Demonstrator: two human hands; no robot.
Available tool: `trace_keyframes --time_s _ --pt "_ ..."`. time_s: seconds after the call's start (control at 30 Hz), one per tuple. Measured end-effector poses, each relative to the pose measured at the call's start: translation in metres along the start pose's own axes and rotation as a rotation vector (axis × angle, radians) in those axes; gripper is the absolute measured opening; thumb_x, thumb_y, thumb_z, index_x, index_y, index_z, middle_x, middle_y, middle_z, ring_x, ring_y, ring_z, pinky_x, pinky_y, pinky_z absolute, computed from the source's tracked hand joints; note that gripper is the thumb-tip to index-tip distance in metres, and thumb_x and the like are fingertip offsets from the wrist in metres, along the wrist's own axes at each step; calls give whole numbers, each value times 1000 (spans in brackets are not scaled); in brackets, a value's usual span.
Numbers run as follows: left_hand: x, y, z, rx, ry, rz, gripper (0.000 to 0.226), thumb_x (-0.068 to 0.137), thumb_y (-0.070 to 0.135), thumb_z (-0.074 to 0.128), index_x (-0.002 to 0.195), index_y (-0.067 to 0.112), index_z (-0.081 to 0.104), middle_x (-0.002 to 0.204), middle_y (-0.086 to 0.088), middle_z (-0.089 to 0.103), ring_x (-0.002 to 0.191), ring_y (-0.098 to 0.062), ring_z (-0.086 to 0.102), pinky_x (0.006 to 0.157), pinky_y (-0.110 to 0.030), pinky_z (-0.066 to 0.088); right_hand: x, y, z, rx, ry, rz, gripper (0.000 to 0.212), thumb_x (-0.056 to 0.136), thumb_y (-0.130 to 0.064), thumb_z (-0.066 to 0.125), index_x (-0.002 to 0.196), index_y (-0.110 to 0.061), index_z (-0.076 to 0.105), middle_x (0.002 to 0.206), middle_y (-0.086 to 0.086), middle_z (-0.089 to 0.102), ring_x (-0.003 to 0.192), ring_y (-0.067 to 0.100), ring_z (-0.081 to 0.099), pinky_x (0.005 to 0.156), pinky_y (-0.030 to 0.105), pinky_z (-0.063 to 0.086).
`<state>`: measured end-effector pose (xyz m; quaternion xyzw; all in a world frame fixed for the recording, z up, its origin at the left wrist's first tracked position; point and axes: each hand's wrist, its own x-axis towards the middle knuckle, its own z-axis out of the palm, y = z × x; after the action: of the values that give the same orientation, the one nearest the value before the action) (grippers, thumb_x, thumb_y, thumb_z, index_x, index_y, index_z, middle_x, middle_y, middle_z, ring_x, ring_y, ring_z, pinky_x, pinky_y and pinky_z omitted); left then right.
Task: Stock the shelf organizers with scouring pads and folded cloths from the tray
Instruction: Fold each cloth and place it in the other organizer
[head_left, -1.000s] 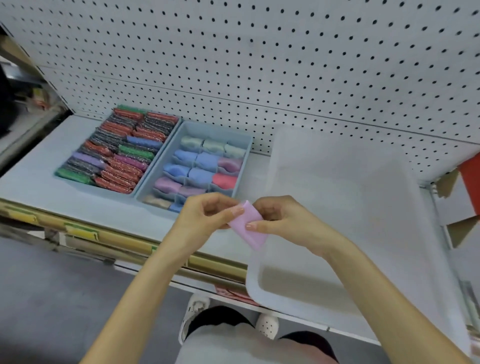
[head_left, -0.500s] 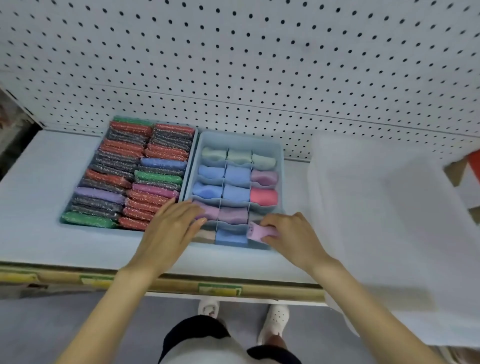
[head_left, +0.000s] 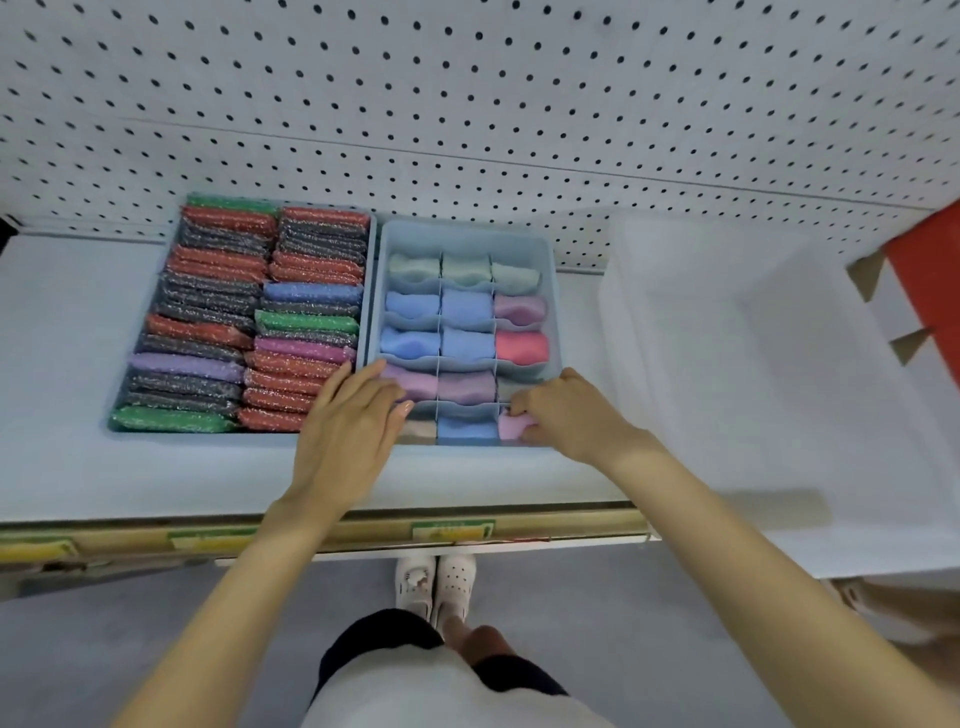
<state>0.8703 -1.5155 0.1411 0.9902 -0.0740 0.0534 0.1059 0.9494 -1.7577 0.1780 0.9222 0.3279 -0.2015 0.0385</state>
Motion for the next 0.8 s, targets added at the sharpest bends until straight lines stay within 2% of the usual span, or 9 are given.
trace_keyframes --time_s 0.1,0.23,0.37,0.53,0.6,0.67,0.7,0.77,0.8 --pt "0 -1 1 -4 24 2 62 103 37 15 105 9 70 112 -5 69 125 -21 52 113 -39 24 -4 5 -6 151 -68 -26 27 99 -31 41 110 -18 62 104 2 68 95 29 59 88 32 35" --pt "2 -1 2 7 48 7 54 101 33 23 102 8 71 109 -6 70 123 -22 54 112 -38 24 -4 2 1 61 -36 -75 26 100 -31 41 113 -25 63 107 -3 67 100 26 59 91 31 30" --pt "0 0 3 22 70 7 53 100 31 24 101 8 72 109 -6 70 124 -22 53 112 -38 24 -7 -2 5 29 57 -81 21 99 -28 44 91 -28 63 91 -1 68 87 29 59 80 28 27" --pt "0 0 5 24 113 24 50 100 29 26 98 7 72 106 -6 71 122 -23 55 111 -38 25 -11 -4 20 -104 160 -45 18 85 -10 57 79 -27 59 82 -5 68 75 26 62 67 26 32" --pt "0 0 6 29 121 25 50 100 29 26 98 7 72 106 -6 71 122 -23 55 111 -38 25 -14 -3 23 -39 172 -20 16 86 -14 58 81 -29 58 86 -5 67 78 25 63 62 25 36" --pt "0 -1 6 29 120 29 51 101 29 25 97 7 72 105 -6 71 123 -23 54 111 -38 25 -13 -4 16 55 114 -4 14 95 -23 50 87 -30 60 94 -1 67 86 28 61 65 30 41" --pt "0 -1 6 28 119 28 52 101 29 24 97 7 71 105 -7 71 123 -23 54 111 -38 25 -9 -4 12 105 48 9 18 97 -23 46 94 -26 63 99 3 67 90 30 60 66 31 39" --pt "0 -1 6 28 117 22 55 101 30 22 97 7 72 105 -7 71 123 -24 54 112 -38 25 6 -2 3 163 -141 18 24 96 -8 43 102 -9 66 105 12 66 94 33 58 68 30 33" --pt "0 0 6 27 116 19 56 101 30 21 97 7 72 105 -7 71 123 -24 54 112 -38 24 13 -1 0 180 -235 18 23 91 1 42 96 -3 64 103 16 65 89 33 56 68 32 34"
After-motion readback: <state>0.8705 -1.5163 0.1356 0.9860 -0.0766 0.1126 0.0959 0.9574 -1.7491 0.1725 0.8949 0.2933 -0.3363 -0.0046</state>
